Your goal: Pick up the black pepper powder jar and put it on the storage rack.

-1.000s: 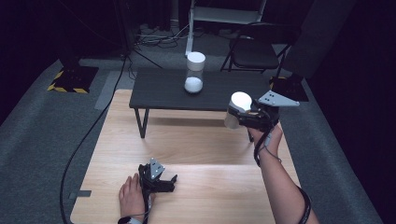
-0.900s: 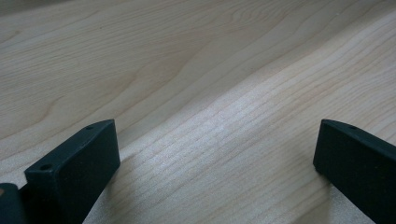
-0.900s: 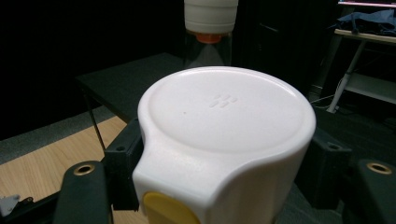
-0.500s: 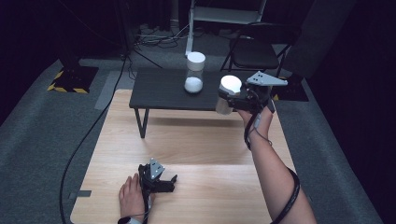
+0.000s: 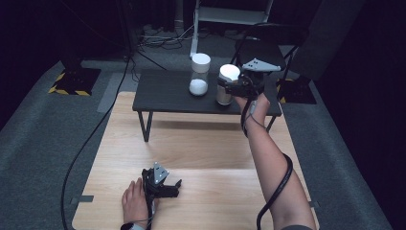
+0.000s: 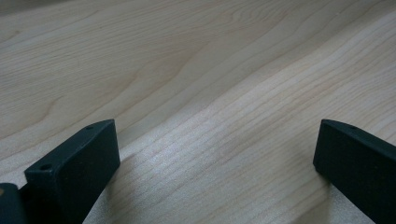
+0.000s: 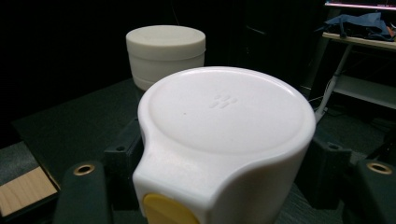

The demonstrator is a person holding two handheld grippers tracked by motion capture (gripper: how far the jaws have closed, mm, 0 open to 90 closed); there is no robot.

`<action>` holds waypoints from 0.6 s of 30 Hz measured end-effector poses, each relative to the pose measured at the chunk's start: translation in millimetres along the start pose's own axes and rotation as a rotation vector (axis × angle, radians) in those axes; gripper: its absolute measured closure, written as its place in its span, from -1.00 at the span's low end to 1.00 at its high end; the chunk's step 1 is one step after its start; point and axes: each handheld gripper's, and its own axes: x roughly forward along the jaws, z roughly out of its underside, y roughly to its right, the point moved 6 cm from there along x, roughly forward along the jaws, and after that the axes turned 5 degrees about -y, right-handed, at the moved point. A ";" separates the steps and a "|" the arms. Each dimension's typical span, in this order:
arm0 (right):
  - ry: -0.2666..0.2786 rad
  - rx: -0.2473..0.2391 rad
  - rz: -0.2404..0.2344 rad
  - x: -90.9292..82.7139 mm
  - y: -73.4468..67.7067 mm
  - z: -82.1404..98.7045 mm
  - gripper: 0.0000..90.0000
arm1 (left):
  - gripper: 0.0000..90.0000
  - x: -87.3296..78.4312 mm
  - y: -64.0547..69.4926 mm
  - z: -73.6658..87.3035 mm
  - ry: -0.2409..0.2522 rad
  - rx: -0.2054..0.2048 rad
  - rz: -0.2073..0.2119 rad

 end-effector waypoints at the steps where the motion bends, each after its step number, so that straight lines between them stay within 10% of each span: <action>1: 0.004 0.004 -0.004 2.9 1.8 -0.6 -0.33 | -1.00 0.0 -0.1 0.1 0.001 0.000 0.000; 18: -0.031 -0.020 0.014 38.2 15.9 -20.4 -0.33 | -1.00 0.0 -0.3 0.1 0.001 0.001 0.000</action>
